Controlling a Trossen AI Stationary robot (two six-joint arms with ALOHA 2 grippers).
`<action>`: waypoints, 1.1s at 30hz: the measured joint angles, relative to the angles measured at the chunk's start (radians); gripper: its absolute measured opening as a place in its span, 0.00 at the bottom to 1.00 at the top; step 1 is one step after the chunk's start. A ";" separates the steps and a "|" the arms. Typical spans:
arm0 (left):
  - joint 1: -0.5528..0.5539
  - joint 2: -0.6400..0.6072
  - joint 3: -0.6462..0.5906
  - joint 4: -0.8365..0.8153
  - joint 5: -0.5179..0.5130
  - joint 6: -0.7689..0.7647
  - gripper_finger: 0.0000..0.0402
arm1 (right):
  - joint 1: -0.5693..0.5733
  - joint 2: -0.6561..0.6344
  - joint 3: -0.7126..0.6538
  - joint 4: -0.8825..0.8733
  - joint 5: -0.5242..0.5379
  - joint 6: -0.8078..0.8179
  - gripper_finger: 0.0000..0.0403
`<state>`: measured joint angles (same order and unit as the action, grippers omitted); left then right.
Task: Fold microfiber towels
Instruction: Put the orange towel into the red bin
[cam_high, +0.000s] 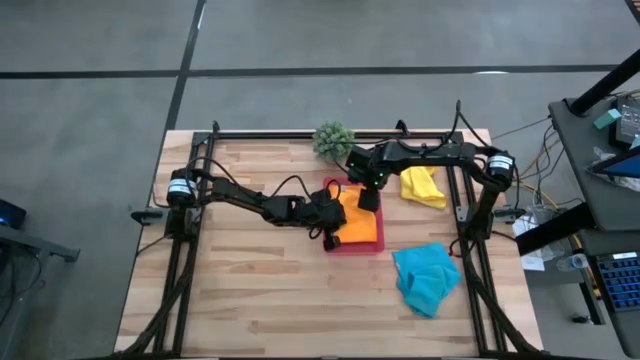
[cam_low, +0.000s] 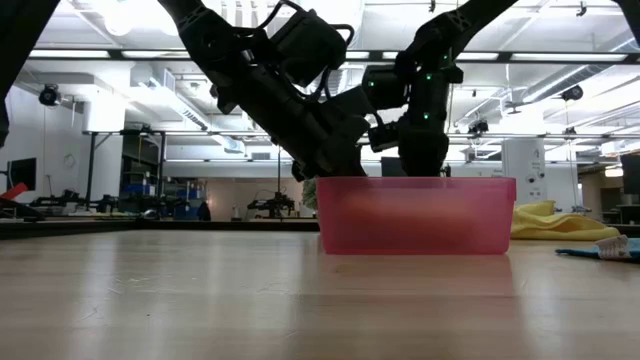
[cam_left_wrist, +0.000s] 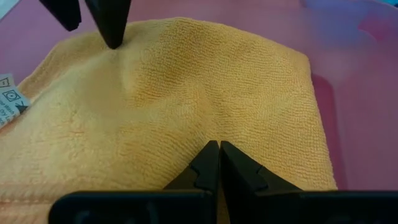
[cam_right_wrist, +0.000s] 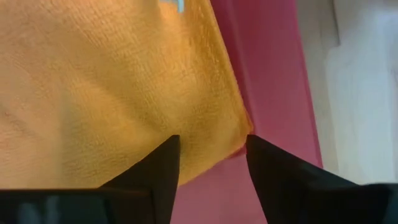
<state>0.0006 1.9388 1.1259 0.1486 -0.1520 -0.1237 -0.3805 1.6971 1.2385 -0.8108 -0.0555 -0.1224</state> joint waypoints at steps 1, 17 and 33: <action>0.000 0.000 0.000 0.000 0.000 0.000 0.00 | 0.000 0.001 0.000 0.010 0.000 -0.004 0.41; 0.001 0.000 0.000 0.000 -0.003 0.001 0.00 | 0.042 -0.040 -0.002 0.037 -0.023 -0.013 0.02; 0.005 0.000 -0.002 0.000 -0.002 0.001 0.00 | 0.074 -0.104 0.004 -0.001 0.183 0.125 0.02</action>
<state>0.0055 1.9388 1.1244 0.1486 -0.1543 -0.1223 -0.3064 1.5928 1.2424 -0.8122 0.1275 0.0026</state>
